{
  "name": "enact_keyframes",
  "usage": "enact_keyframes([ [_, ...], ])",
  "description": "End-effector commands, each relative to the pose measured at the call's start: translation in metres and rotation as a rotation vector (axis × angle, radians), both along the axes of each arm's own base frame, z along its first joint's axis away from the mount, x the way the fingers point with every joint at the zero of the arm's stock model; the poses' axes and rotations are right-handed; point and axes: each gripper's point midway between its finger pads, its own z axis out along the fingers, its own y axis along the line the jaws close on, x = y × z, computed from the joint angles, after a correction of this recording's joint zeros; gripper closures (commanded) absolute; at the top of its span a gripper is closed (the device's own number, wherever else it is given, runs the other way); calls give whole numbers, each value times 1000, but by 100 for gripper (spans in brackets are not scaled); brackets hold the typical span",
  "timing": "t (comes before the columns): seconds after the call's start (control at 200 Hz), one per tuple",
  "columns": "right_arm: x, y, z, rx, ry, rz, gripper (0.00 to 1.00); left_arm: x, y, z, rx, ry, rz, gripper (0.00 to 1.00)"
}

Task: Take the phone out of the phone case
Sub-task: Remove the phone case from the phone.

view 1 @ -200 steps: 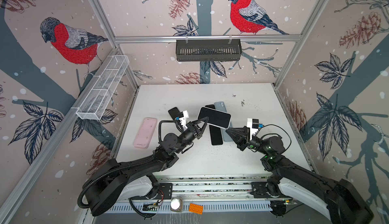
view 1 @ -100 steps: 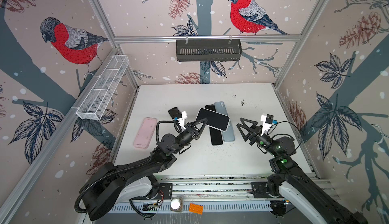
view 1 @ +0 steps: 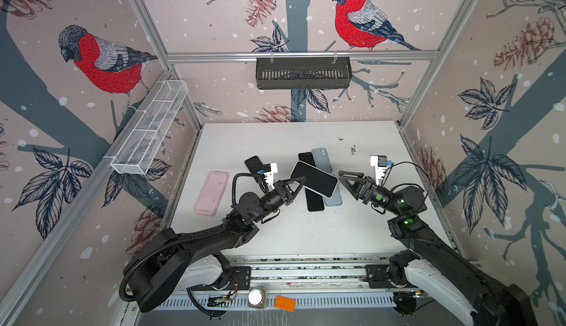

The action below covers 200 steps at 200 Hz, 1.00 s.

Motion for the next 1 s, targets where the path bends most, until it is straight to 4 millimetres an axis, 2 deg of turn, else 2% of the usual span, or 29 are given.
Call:
enact_keyframes([
  [0.0,-3,3,2,15,-2,27,38,-10,4,35,-102,-102,-28,100],
  [0.145,-4,3,-1,24,4,34,43,-11,5,34,-98,-108,-28,100],
  [0.625,-6,3,-6,40,18,41,68,-11,5,33,-105,-114,-25,100],
  [0.795,-6,2,-3,48,16,36,72,-12,5,31,-106,-117,-28,100],
  [0.996,-6,2,-2,66,24,49,85,-12,5,32,-117,-128,-33,100],
])
